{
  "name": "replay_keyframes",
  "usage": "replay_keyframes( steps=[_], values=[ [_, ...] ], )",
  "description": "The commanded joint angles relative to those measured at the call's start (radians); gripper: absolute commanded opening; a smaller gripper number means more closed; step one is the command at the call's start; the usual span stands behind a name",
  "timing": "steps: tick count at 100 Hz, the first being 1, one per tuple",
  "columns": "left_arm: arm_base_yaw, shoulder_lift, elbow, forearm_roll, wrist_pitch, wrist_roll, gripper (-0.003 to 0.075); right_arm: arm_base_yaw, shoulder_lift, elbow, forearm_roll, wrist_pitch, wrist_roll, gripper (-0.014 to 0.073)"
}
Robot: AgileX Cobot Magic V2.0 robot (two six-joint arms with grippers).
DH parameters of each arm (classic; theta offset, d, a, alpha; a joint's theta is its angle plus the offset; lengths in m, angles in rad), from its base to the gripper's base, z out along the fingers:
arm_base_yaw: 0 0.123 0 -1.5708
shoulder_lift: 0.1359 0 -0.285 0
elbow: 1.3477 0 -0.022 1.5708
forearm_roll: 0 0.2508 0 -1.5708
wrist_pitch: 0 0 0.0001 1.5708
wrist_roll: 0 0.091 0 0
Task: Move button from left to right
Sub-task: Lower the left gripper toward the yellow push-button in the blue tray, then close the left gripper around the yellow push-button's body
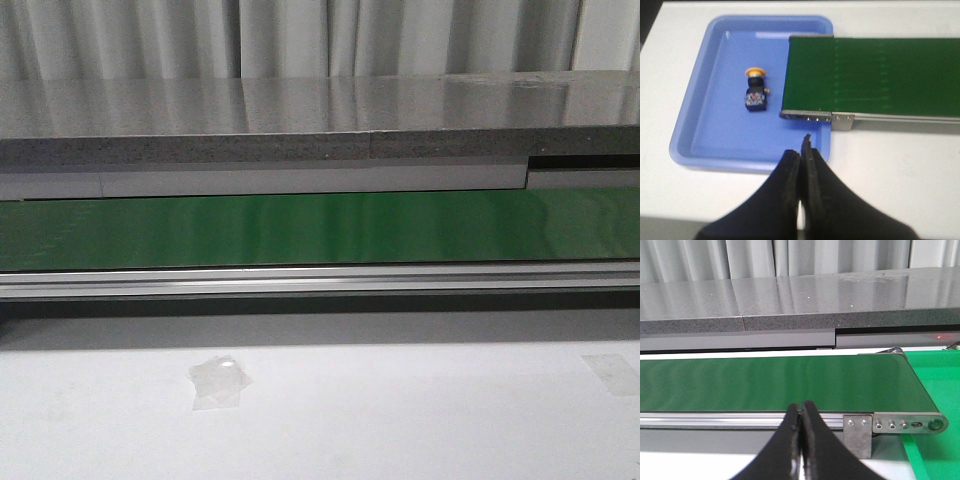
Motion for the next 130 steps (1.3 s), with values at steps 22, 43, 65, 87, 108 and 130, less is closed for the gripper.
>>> replay_keyframes(
  steps=[22,43,65,87,108,130],
  values=[
    [-0.007,0.209,-0.096,0.003,0.056,0.079,-0.002,0.002,-0.017,-0.016,0.0,-0.077,-0.003,-0.0065],
    [-0.007,0.248,-0.096,-0.003,0.032,0.084,0.0017,0.002,-0.017,-0.016,0.0,-0.077,-0.003,-0.0065],
    [-0.007,0.248,-0.096,0.001,0.025,0.082,0.047,0.002,-0.017,-0.016,0.0,-0.077,-0.003,-0.0065],
    [-0.007,0.248,-0.096,0.001,0.015,0.057,0.0613,0.002,-0.017,-0.016,0.0,-0.077,-0.003,-0.0065],
    [0.021,0.248,-0.096,0.005,-0.072,0.012,0.0546,0.002,-0.017,-0.016,0.0,-0.077,-0.003,-0.0065],
    [0.187,0.325,-0.096,0.016,-0.142,-0.002,0.0546,0.002,-0.017,-0.016,0.0,-0.077,-0.003,-0.0065]
  ],
)
